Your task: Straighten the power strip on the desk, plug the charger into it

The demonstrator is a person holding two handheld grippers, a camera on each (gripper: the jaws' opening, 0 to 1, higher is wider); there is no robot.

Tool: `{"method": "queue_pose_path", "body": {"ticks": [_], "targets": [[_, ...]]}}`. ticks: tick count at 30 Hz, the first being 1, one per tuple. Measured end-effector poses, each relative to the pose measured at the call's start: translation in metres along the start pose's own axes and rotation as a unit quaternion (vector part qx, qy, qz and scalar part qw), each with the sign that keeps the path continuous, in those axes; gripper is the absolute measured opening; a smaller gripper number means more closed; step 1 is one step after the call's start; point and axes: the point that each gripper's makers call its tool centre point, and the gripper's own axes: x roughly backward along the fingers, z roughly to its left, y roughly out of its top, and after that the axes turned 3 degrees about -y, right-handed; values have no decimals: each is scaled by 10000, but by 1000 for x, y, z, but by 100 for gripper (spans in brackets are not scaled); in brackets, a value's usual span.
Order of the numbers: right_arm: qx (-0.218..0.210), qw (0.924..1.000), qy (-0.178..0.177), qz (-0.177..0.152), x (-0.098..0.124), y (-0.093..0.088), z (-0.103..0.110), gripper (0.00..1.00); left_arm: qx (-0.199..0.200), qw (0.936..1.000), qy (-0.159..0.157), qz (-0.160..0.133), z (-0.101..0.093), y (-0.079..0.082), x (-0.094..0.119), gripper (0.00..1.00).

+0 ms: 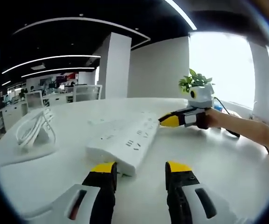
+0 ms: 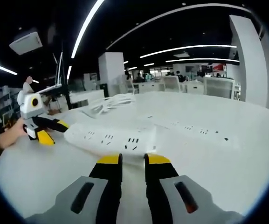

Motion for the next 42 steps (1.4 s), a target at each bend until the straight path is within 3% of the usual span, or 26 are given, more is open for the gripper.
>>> {"method": "queue_pose_path", "body": {"ticks": [17,42], "targets": [[-33,10000,41,-23,11,-4,10,18,-150,9998,49,93,-17,-8,1,43],[168,9997,-150,-28,24,-9,27,16,-88,9999,99,76,-17,-15,11,37]]}}
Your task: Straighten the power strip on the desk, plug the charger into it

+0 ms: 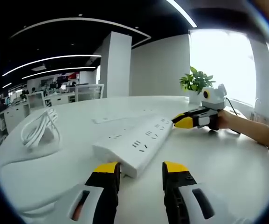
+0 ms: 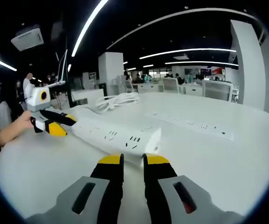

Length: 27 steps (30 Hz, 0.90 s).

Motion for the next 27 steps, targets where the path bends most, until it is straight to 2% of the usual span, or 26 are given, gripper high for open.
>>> {"method": "queue_pose_path", "body": {"ticks": [6,15,23,27], "targets": [[122,9998,-23,174,3,-10,7,16,-48,10000,1,39,1,1,0,36],[137,9995,-219,195,4,-9,5,14,-135,9999,59,90,3,0,2,30],[99,9994,-253,207,10,-11,10,13,-23,9999,65,104,0,0,4,30],[92,9993,-272,224,14,-12,12,13,-126,9998,103,149,-1,-2,4,31]]}}
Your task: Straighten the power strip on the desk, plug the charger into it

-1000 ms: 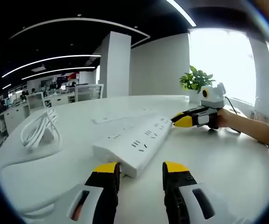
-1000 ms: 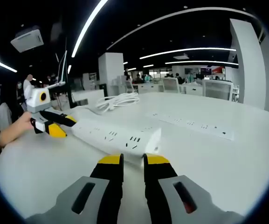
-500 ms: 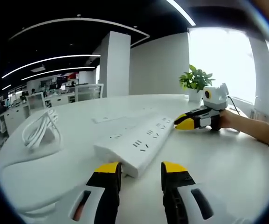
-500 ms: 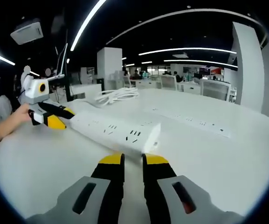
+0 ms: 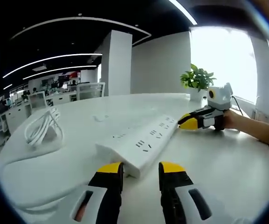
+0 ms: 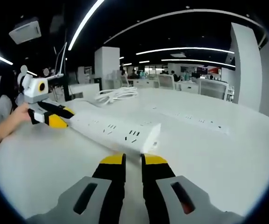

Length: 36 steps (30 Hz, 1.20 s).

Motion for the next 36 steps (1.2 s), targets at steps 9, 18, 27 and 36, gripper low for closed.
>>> {"method": "queue_pose_path", "body": {"ticks": [9,18,27,36], "targets": [[-1,10000,-61,67,11,-4,9,12,42,10000,-64,2,-2,-2,3,29],[19,9999,-138,94,20,-7,12,11,70,9999,-144,35,-7,-5,6,27],[-22,9995,-301,47,26,-9,14,9,213,9994,-270,-15,-9,-5,10,26],[-127,9990,-418,95,35,-11,18,9,139,9993,-353,68,-15,-6,11,26]]}}
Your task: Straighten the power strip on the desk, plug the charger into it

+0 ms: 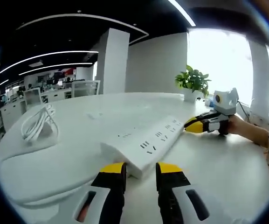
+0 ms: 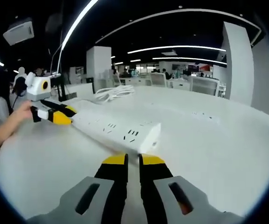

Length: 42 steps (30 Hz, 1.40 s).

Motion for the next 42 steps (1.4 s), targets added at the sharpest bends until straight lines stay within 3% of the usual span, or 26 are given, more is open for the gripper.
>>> {"method": "queue_pose_path", "body": {"ticks": [8,30,42], "targets": [[-130,9999,17,17,13,-3,8,9,-58,10000,-15,71,-1,-1,2,25],[85,9999,4,124,40,-12,25,9,-15,9997,-170,163,-15,-5,9,24],[44,9999,-62,143,53,-16,31,9,-193,9991,-230,310,-28,-10,13,24]]}}
